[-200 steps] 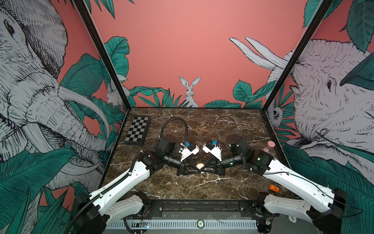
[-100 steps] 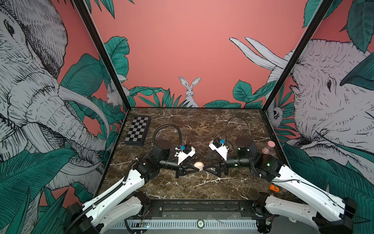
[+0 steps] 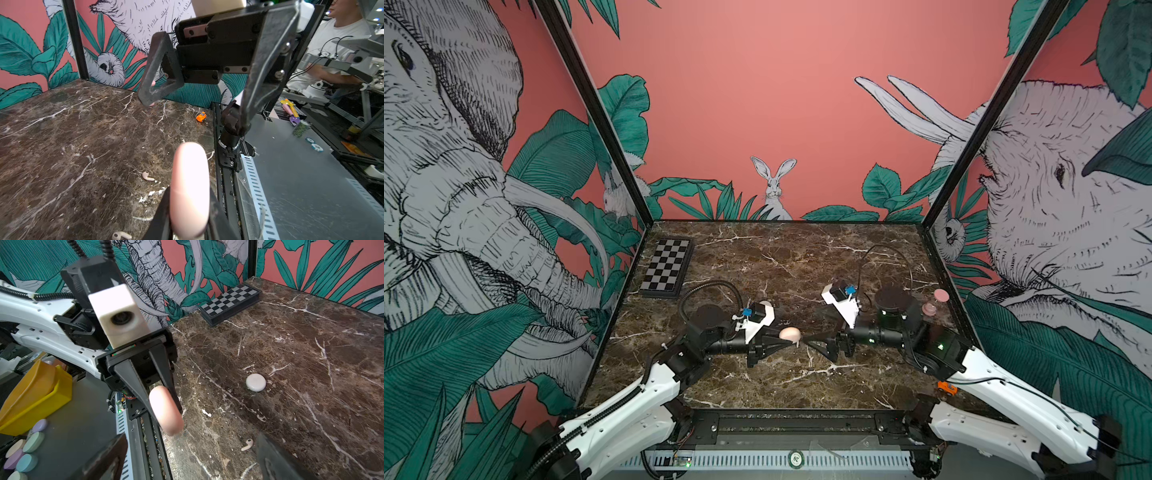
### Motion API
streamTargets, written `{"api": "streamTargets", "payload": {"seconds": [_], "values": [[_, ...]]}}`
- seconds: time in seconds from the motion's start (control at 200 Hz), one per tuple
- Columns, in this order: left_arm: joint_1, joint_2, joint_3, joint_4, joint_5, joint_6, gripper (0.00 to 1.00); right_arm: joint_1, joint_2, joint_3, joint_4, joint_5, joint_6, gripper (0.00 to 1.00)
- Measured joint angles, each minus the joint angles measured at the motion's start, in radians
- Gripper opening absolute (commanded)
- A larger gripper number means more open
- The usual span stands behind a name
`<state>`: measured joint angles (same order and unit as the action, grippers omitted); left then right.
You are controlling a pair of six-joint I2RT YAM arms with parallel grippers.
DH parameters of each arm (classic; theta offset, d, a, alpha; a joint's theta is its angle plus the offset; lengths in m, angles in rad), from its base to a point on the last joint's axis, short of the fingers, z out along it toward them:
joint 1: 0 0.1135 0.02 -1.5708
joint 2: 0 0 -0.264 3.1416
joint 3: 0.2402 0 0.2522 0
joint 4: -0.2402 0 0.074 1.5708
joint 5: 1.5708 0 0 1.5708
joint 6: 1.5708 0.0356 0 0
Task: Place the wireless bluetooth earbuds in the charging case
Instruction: 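Pull the right gripper away from the case lid while left gripper holds the case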
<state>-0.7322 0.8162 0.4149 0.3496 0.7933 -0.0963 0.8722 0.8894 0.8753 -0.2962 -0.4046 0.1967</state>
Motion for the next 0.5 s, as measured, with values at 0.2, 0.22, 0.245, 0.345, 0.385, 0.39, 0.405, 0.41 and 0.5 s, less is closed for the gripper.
{"api": "streamTargets", "payload": {"seconds": [0.2,0.22,0.245,0.345,0.385,0.39,0.405,0.41,0.5], "values": [[0.0,-0.018,-0.032,0.057,-0.088,-0.045,0.0,0.042,0.02,0.011,0.007,0.062,-0.041,0.98],[0.0,-0.019,-0.033,0.062,-0.097,-0.049,0.0,0.048,0.024,0.013,0.006,0.07,-0.047,0.98],[0.0,-0.02,-0.034,0.068,-0.103,-0.051,0.0,0.06,0.032,0.016,0.007,0.083,-0.055,0.98],[0.0,-0.037,-0.042,0.08,-0.126,-0.06,0.0,0.097,0.05,0.02,0.006,0.122,-0.08,0.98],[0.0,-0.045,-0.045,0.083,-0.133,-0.063,0.0,0.105,0.053,0.02,0.006,0.137,-0.089,0.98],[0.0,-0.045,-0.045,0.083,-0.134,-0.063,0.0,0.107,0.054,0.02,0.006,0.14,-0.091,0.98],[0.0,-0.048,-0.045,0.083,-0.135,-0.065,0.0,0.109,0.055,0.02,0.006,0.144,-0.093,0.98],[0.0,-0.048,-0.045,0.083,-0.137,-0.065,0.0,0.111,0.055,0.019,0.006,0.145,-0.094,0.98],[0.0,-0.058,-0.045,0.087,-0.148,-0.073,0.0,0.124,0.061,0.02,0.006,0.178,-0.108,0.98]]}}
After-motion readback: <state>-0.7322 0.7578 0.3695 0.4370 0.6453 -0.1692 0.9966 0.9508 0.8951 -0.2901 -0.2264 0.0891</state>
